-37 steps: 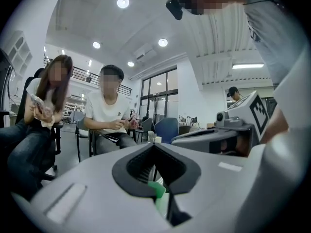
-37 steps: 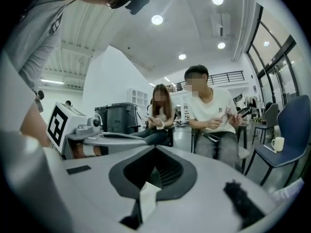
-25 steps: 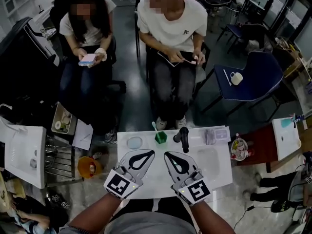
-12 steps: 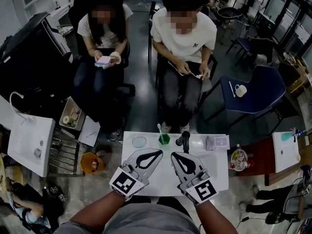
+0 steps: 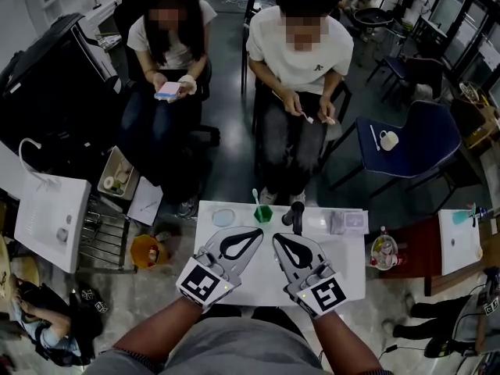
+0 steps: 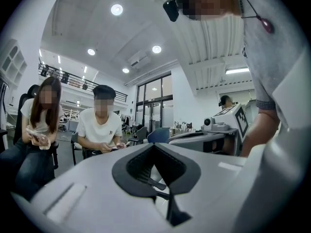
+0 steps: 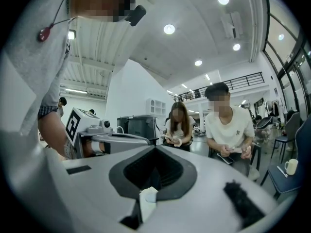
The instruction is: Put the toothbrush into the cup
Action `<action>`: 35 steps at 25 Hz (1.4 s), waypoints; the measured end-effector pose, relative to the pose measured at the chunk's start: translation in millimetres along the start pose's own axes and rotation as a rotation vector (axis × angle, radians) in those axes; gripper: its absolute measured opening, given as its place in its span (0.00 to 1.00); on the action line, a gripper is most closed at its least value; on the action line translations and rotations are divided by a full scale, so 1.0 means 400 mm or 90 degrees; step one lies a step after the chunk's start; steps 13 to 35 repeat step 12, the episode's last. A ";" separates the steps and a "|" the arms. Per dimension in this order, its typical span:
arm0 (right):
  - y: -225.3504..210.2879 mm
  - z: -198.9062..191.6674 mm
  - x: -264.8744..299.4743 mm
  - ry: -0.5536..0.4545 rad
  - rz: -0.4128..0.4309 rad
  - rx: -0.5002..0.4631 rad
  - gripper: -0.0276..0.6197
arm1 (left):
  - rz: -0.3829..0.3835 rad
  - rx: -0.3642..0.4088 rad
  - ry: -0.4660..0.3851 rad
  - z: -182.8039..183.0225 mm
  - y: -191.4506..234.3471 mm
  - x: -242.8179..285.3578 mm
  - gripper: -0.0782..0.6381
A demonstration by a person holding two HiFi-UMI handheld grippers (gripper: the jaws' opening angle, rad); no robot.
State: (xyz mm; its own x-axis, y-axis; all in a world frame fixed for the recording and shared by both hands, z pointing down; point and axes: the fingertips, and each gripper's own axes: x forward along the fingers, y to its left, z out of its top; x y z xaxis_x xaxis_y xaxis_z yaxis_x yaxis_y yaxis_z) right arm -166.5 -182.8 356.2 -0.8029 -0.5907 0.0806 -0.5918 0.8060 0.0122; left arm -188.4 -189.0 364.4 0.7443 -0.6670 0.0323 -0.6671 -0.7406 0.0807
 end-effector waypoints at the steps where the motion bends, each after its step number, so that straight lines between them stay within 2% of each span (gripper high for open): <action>1: -0.002 -0.002 0.000 -0.003 0.001 -0.001 0.06 | 0.001 0.001 0.001 -0.001 0.001 0.001 0.12; 35: -0.009 -0.017 -0.008 -0.002 0.009 -0.005 0.06 | 0.007 0.006 0.004 -0.007 -0.002 0.010 0.12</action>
